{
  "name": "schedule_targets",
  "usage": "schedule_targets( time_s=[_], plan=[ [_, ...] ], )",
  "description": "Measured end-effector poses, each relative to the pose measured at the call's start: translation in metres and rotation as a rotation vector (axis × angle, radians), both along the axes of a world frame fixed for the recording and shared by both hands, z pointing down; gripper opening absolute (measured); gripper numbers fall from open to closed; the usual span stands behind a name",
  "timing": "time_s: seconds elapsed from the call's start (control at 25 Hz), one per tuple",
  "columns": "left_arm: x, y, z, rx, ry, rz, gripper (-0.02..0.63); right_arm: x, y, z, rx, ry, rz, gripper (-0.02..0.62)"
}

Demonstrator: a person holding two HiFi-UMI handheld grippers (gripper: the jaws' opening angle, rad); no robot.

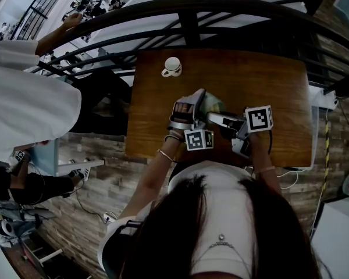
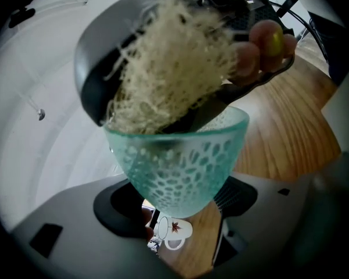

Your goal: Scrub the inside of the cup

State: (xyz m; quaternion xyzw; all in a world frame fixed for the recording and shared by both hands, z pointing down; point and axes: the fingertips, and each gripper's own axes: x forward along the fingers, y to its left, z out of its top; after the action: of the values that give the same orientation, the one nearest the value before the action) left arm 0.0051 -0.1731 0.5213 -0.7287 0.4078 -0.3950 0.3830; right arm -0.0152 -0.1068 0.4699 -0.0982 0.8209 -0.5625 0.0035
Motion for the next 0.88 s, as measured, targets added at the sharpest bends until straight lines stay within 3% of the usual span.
schedule_targets(
  time_s=[0.56,0.88],
  plan=[
    [-0.003,-0.004,-0.018,0.046,0.065,-0.027,0.347,0.005,-0.015,-0.024,-0.143,-0.275,0.104,0.081],
    [-0.002,-0.003,-0.018,0.038,0.065,-0.004,0.347,0.004,-0.015,-0.025,-0.095,-0.23,0.066,0.081]
  ],
)
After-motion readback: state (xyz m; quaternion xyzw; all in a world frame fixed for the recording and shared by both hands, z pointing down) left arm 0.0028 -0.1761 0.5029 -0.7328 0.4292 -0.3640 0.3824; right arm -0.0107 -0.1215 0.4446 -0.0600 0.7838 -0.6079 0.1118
